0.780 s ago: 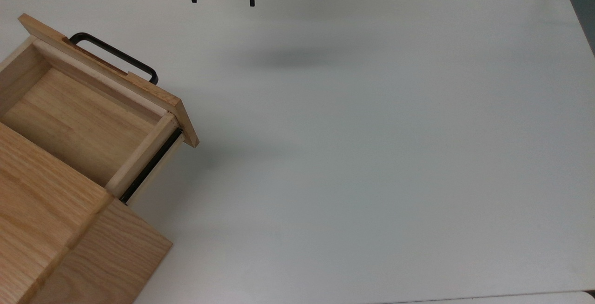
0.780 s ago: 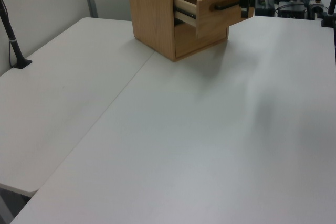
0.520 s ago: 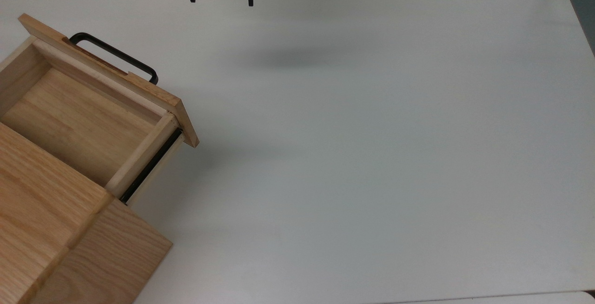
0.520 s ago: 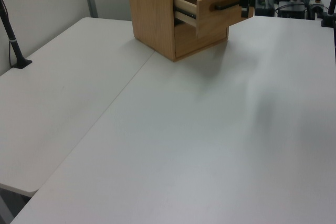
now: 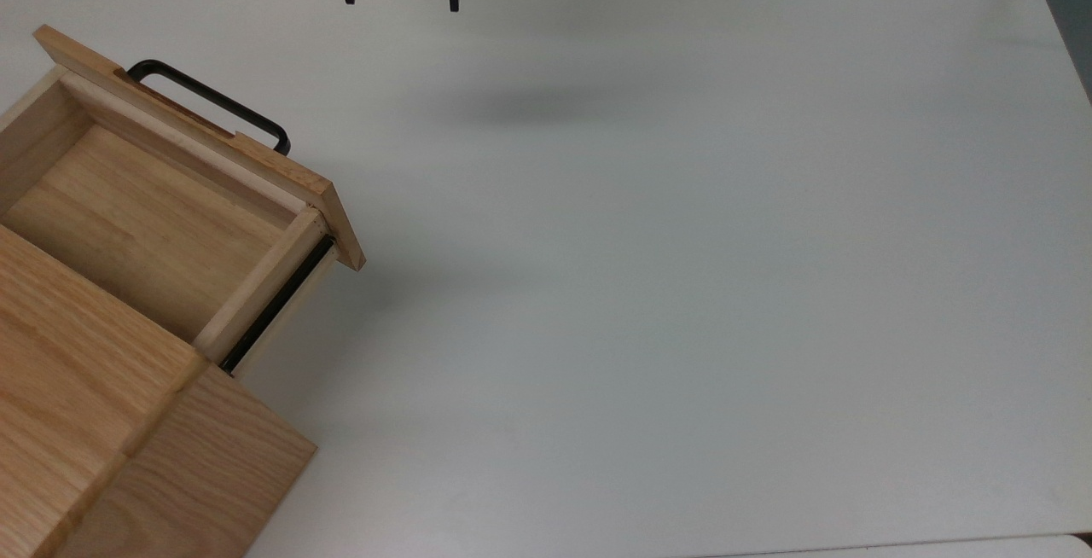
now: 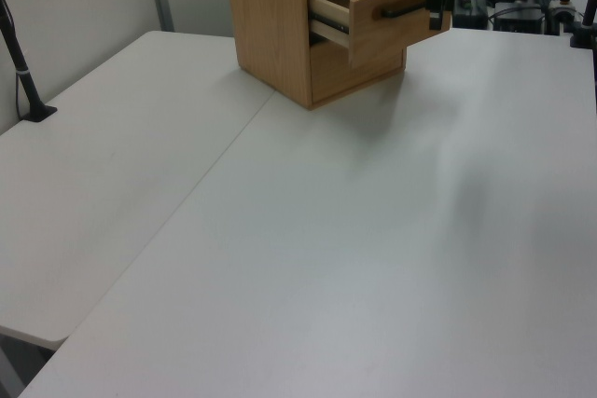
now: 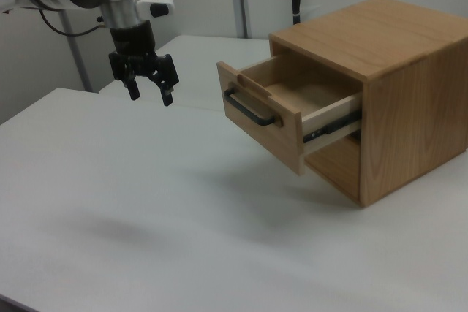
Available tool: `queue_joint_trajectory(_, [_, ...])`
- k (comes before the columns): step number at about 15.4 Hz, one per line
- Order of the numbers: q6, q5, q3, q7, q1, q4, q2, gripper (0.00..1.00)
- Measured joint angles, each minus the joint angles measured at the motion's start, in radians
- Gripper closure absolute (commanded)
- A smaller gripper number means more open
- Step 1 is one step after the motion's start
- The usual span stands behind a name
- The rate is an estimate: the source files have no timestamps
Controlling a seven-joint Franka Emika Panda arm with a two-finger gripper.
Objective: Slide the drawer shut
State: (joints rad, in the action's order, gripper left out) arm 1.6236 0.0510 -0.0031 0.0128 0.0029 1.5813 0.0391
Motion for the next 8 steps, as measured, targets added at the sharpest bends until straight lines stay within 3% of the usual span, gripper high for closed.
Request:
queue_joint_trajectory(2, [0.000,0.000,0.000,0.000,0.000,-0.001,0.000,0.55])
queue_joint_trajectory(4, [0.000,0.000,0.000,0.004,-0.004,-0.002,0.000,0.69])
queue_joint_trajectory(8, [0.001,0.000,-0.016,0.016,-0.025,-0.004,0.000,0.75])
